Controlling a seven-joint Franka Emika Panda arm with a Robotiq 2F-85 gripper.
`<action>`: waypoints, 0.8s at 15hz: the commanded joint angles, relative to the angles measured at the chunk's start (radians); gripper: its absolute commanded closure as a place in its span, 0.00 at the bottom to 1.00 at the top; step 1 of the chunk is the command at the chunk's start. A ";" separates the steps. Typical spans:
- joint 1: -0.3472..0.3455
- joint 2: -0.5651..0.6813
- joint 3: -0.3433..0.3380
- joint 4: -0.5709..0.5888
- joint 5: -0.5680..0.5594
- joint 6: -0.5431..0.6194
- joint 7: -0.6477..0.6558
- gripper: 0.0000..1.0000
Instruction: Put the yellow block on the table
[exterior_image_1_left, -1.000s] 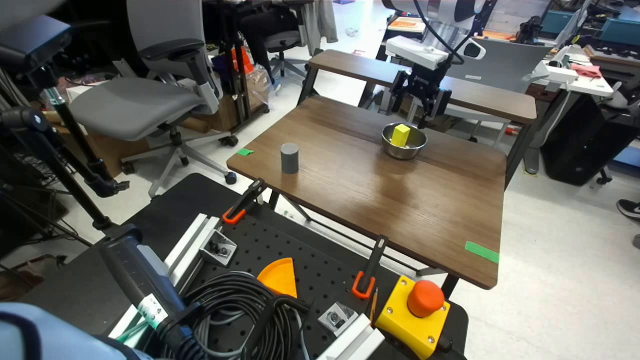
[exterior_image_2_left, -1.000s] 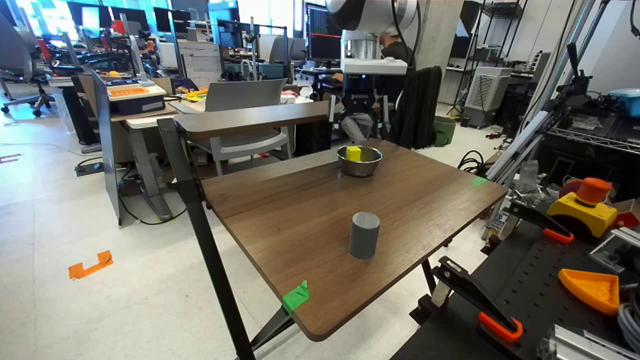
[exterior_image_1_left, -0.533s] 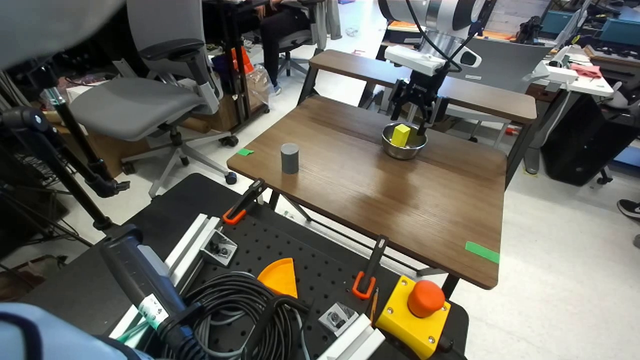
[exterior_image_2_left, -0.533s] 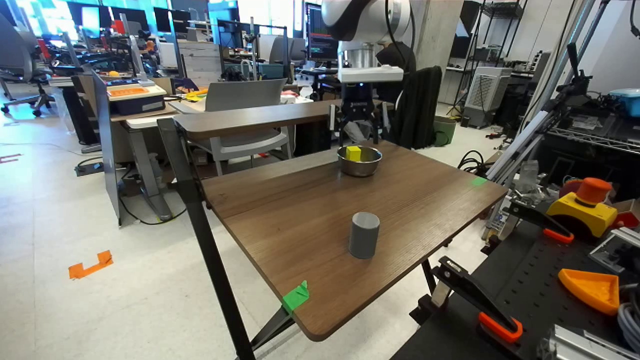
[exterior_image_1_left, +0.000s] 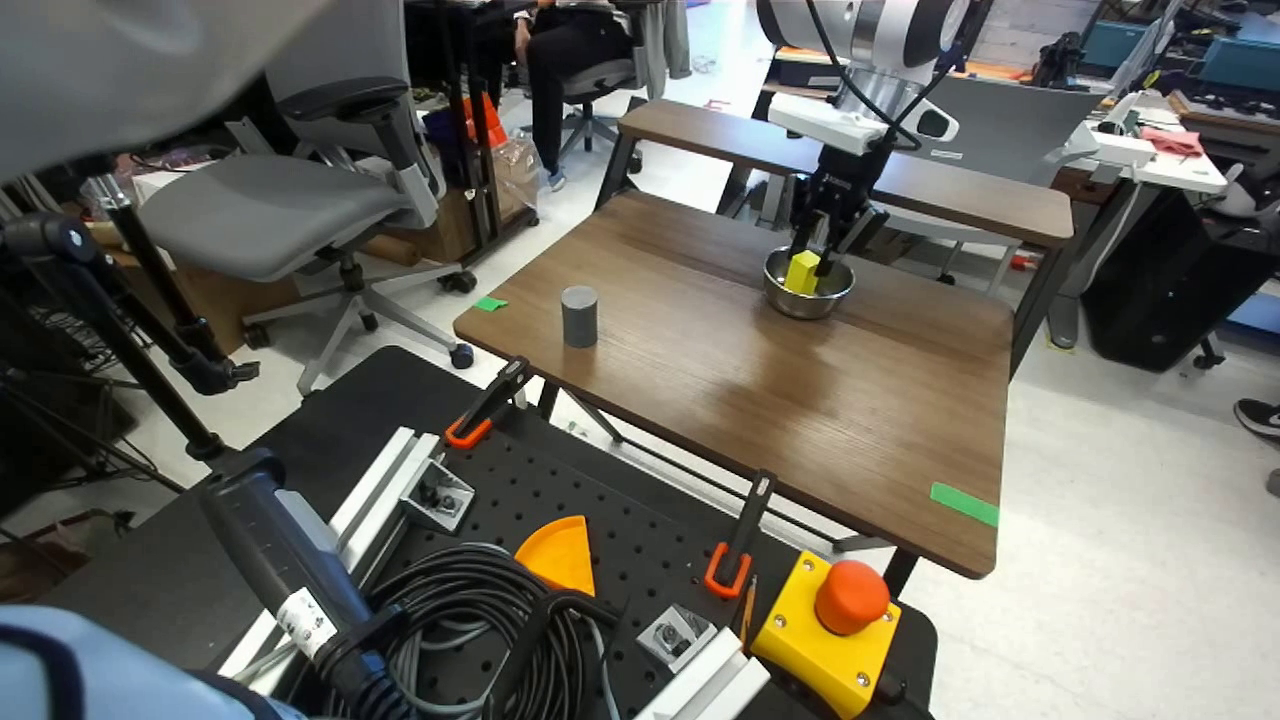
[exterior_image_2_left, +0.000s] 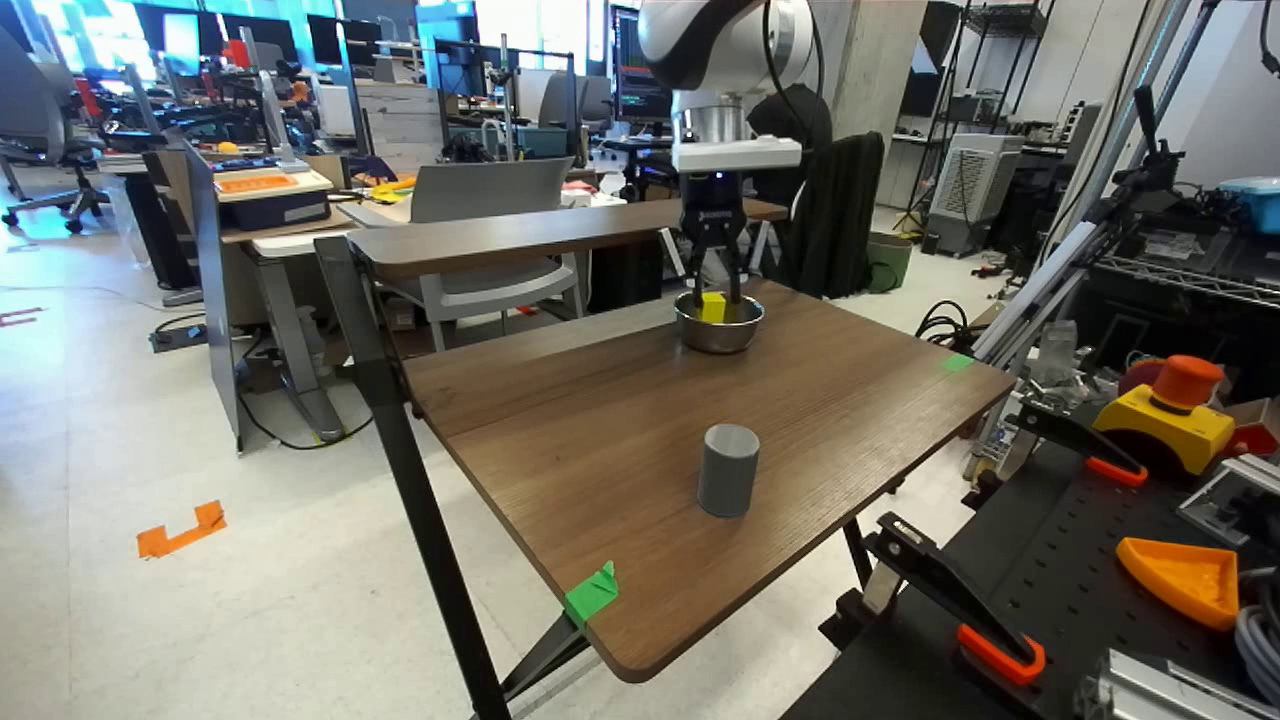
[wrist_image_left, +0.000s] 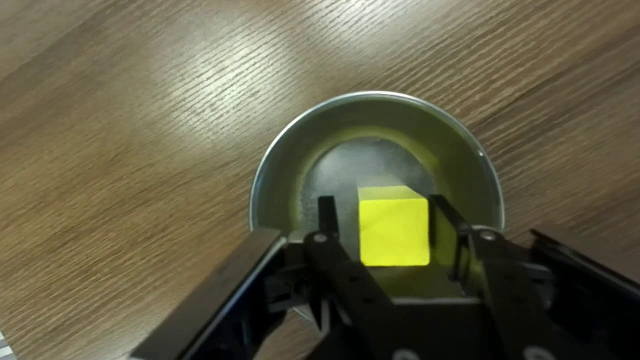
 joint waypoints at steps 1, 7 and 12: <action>-0.012 0.054 -0.002 0.094 -0.018 -0.058 0.017 0.81; 0.033 -0.102 0.008 -0.035 -0.024 0.018 -0.074 0.90; 0.130 -0.290 0.020 -0.218 -0.076 0.141 -0.220 0.90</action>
